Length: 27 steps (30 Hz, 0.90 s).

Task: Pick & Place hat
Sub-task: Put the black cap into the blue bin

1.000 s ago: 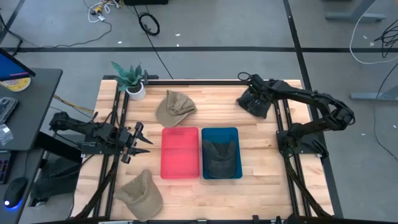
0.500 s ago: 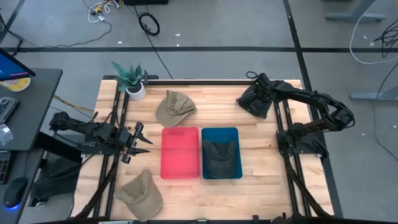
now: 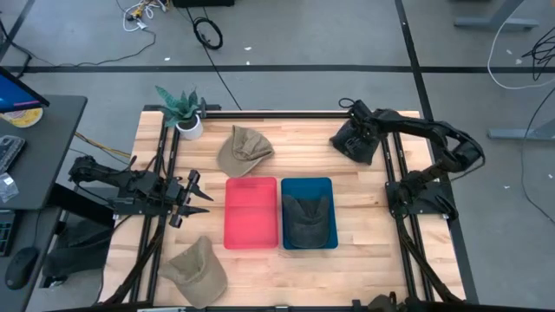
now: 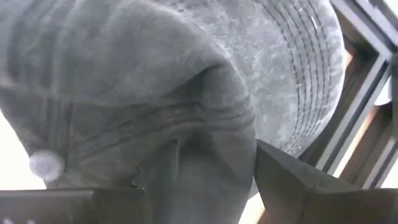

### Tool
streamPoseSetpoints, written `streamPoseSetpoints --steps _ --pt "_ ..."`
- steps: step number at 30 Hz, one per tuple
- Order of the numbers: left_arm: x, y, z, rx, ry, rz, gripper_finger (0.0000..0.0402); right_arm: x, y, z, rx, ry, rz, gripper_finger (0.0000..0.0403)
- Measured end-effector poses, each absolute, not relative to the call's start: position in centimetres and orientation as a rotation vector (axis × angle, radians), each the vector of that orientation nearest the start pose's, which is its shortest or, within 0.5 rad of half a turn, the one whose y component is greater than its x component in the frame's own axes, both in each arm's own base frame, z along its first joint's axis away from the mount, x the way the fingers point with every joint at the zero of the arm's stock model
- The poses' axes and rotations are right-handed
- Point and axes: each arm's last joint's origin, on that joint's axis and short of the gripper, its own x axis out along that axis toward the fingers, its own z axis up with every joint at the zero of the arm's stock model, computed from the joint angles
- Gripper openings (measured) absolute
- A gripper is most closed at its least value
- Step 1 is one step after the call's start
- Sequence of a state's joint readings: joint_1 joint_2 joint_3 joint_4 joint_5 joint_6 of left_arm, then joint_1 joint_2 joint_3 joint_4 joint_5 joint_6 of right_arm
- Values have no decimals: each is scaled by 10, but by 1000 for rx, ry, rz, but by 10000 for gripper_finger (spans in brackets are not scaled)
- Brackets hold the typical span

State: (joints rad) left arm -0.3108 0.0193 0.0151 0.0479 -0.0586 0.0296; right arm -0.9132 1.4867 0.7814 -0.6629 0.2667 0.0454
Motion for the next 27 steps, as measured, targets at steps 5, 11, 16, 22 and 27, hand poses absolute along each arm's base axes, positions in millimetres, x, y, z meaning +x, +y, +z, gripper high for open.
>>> streamPoseSetpoints --steps 5,11,16,22,27 --pt "94 -28 172 21 -47 -252 169 150 -206 157 545 1407 -1029 195" --pt "94 -28 172 21 -47 -252 169 150 -208 154 512 1446 -1000 66" --pt "94 -28 172 21 -47 -252 169 149 -206 158 482 1468 -960 15" --pt "94 -28 172 21 -47 -251 169 148 -187 181 433 1451 -912 6" --pt "94 -28 172 21 -47 -251 169 153 -162 211 330 1349 -879 3"
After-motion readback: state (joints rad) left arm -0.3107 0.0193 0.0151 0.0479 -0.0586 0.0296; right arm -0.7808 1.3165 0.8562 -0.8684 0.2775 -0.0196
